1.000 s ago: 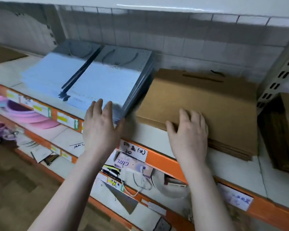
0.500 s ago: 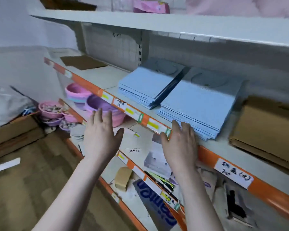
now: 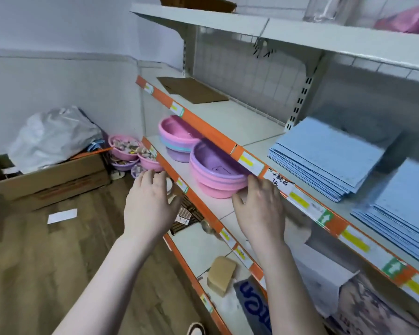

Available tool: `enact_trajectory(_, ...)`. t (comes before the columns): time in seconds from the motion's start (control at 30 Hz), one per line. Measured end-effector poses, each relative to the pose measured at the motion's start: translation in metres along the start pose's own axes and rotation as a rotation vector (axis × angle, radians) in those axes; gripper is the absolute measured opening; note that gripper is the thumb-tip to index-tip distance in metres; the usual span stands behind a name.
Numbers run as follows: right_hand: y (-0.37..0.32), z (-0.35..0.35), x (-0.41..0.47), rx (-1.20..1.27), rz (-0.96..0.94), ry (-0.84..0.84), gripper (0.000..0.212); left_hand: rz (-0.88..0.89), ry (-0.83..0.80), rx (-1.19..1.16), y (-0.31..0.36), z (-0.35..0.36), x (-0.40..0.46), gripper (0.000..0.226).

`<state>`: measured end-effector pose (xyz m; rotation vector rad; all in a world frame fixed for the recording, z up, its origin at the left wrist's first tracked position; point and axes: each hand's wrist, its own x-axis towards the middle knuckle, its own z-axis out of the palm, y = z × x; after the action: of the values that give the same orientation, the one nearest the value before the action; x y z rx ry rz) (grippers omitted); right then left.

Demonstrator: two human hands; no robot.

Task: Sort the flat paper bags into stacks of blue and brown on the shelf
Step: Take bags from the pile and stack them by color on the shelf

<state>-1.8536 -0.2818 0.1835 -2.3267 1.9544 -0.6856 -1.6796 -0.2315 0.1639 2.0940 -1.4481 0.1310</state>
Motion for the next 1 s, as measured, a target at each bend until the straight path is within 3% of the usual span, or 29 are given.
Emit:
enact_trajectory(0.37,-0.094,0.104,0.191,0.025,-0.059,-0.008,0.036,-0.055,-0.010,0.064,-0.085,0.047,0.199,0.060)
enact_trajectory(0.57,-0.116,0.136,0.309,0.022,0.031,0.042,0.043,0.010,-0.036,0.058,-0.094,0.078,0.324,0.057)
enact_trajectory(1.0,-0.166,0.226,0.444,-0.066,0.277,0.103,0.045,0.232,-0.147,-0.065,-0.146,0.168,0.538,0.055)
